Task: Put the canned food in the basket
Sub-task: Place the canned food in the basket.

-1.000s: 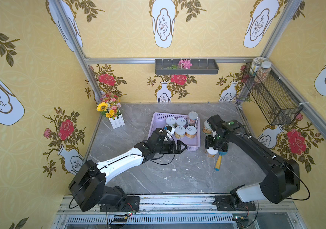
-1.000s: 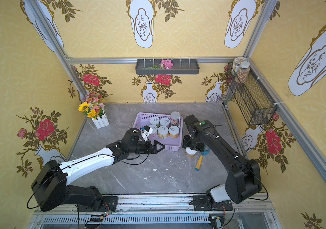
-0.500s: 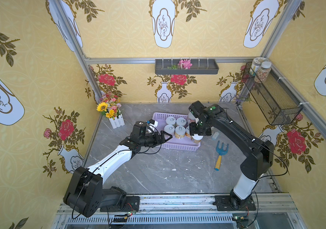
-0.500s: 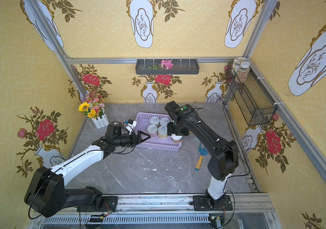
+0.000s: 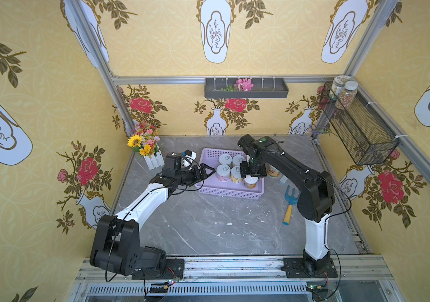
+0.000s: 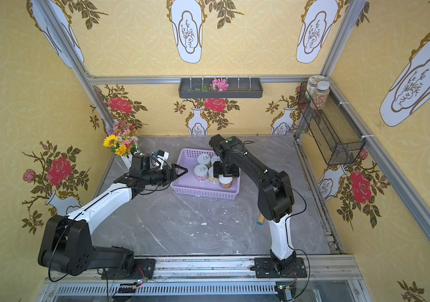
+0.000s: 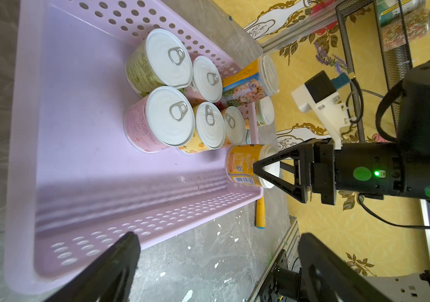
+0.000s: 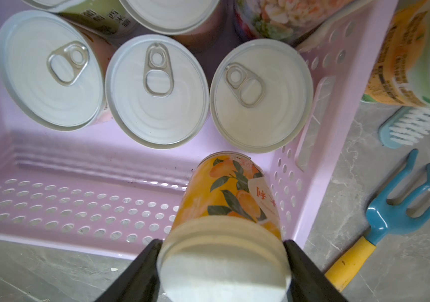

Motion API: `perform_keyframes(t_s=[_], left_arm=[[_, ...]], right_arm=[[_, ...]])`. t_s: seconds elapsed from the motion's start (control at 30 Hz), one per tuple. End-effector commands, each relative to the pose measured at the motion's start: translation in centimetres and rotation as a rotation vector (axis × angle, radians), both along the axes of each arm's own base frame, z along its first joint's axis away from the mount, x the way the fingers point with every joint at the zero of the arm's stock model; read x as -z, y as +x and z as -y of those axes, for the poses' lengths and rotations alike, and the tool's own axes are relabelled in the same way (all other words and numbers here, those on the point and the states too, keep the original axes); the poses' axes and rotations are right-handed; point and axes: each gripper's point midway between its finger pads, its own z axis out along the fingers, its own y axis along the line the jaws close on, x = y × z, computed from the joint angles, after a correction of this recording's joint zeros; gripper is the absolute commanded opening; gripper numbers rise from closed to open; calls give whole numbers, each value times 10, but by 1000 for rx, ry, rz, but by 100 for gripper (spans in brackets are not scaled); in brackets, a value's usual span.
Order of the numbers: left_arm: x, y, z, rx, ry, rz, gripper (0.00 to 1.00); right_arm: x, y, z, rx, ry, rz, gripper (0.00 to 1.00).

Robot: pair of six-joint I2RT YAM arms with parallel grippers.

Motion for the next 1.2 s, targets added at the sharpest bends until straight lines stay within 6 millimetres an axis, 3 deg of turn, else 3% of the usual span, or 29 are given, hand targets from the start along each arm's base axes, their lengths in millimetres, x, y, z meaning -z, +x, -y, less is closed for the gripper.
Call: perform_keyframes(t_s=[0.0, 0.2, 0.67, 0.83, 0.93, 0.97, 1.17], left_arm=[[5, -2, 1, 39, 16, 9, 100], [8, -8, 13, 88, 53, 28, 100], [11, -21, 48, 180, 57, 30, 100], [13, -26, 57, 186, 89, 44, 100], [13, -23, 54, 157, 120, 58, 100], [12, -30, 64, 179, 130, 72, 100], [-6, -24, 87, 147, 248, 214, 100]], right_arm=[[5, 1, 4, 27, -9, -10, 67], [26, -4, 18, 56, -43, -46, 67], [57, -1, 19, 54, -76, -72, 70], [62, -3, 18, 49, -83, -79, 85], [51, -4, 15, 49, -59, -65, 93], [46, -4, 13, 49, -44, -57, 95], [-6, -5, 11, 84, 133, 61, 98]])
